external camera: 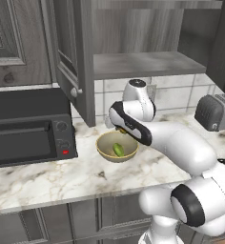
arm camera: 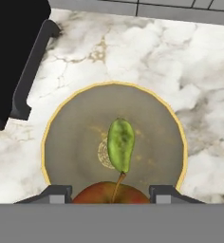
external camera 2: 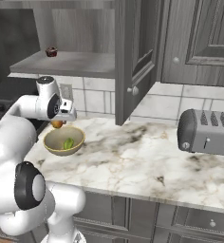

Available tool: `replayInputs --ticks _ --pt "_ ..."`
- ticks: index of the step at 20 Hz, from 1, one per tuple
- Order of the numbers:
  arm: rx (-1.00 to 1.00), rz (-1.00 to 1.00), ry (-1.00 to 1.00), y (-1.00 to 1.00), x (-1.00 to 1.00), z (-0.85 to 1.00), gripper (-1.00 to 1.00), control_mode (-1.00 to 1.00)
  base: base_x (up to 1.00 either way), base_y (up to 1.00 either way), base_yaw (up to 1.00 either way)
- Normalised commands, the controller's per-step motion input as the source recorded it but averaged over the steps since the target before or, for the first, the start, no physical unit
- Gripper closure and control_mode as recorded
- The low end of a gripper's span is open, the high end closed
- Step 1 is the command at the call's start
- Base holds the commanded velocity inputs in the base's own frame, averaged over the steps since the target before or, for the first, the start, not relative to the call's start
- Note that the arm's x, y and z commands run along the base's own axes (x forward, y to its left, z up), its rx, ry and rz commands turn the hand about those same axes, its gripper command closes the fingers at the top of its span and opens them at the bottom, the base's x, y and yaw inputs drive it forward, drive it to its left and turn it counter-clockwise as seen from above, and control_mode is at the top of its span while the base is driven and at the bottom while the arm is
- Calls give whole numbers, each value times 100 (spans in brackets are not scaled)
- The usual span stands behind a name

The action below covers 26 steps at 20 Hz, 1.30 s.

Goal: Open the cabinet. Pick the apple and mango from the cabinet and place them into the bowl. Then close the cabinet.

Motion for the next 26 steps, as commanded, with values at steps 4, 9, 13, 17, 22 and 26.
replayInputs --ticks 4,9,13,17,22,26 --pt "0 0 11 0 6 -24 100 -100 0 0 0" --pt "-1 0 9 5 5 -30 100 -100 0 0 0" --pt "0 0 5 4 7 -29 100 -100 0 0 0" --pt "0 0 5 5 7 -27 100 -100 0 0 0" --pt "0 0 4 8 8 -32 100 -100 0 0 0" --pt "0 0 2 4 15 -31 100 -100 0 0 0"
